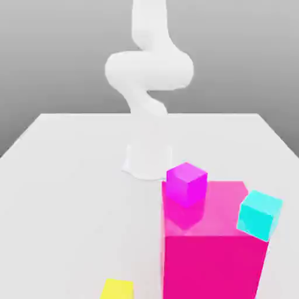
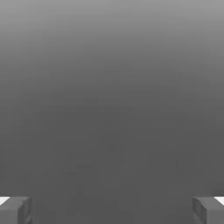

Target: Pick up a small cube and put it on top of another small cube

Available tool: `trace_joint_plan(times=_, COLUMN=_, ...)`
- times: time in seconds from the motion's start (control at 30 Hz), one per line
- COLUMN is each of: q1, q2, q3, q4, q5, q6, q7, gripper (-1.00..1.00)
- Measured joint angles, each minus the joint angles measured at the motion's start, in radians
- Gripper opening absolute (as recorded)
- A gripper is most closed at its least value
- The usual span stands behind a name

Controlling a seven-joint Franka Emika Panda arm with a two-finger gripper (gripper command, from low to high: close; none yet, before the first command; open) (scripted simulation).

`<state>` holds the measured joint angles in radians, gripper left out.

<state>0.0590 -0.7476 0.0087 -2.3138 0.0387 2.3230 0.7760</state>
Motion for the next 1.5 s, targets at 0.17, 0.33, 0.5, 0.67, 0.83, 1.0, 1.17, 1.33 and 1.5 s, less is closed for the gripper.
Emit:
trace_joint_plan(times=0.17, q1=0.145, q2=0.178, q3=0.051, q4=-0.103, q5=0.087, q6=0.08, q7=-0.072, gripper=0.0)
trace_joint_plan(times=0.33, q1=0.283, q2=0.357, q3=0.095, q4=-0.214, q5=0.195, q6=0.162, q7=-0.161, gripper=0.0)
trace_joint_plan(times=0.5, q1=0.416, q2=0.538, q3=0.15, q4=-0.335, q5=0.329, q6=0.24, q7=-0.274, gripper=0.0)
trace_joint_plan(times=0.67, q1=0.434, q2=0.638, q3=0.2, q4=-0.487, q5=0.286, q6=0.356, q7=-0.195, gripper=0.0)
trace_joint_plan(times=0.83, q1=0.373, q2=0.655, q3=0.222, q4=-0.6, q5=0.153, q6=0.493, q7=0.009, gripper=0.0)
trace_joint_plan(times=1.0, q1=0.302, q2=0.704, q3=0.239, q4=-0.648, q5=-0.001, q6=0.599, q7=0.169, gripper=0.0)
trace_joint_plan(times=1.17, q1=0.362, q2=0.847, q3=0.122, q4=-0.623, q5=-0.214, q6=0.715, q7=0.324, gripper=0.0)
trace_joint_plan(times=1.33, q1=0.47, q2=0.96, q3=-0.001, q4=-0.607, q5=-0.27, q6=0.81, q7=0.363, gripper=-1.0)
trace_joint_plan(times=1.5, q1=0.48, q2=0.973, q3=-0.012, q4=-0.605, q5=-0.276, q6=0.823, q7=0.367, gripper=-1.0)
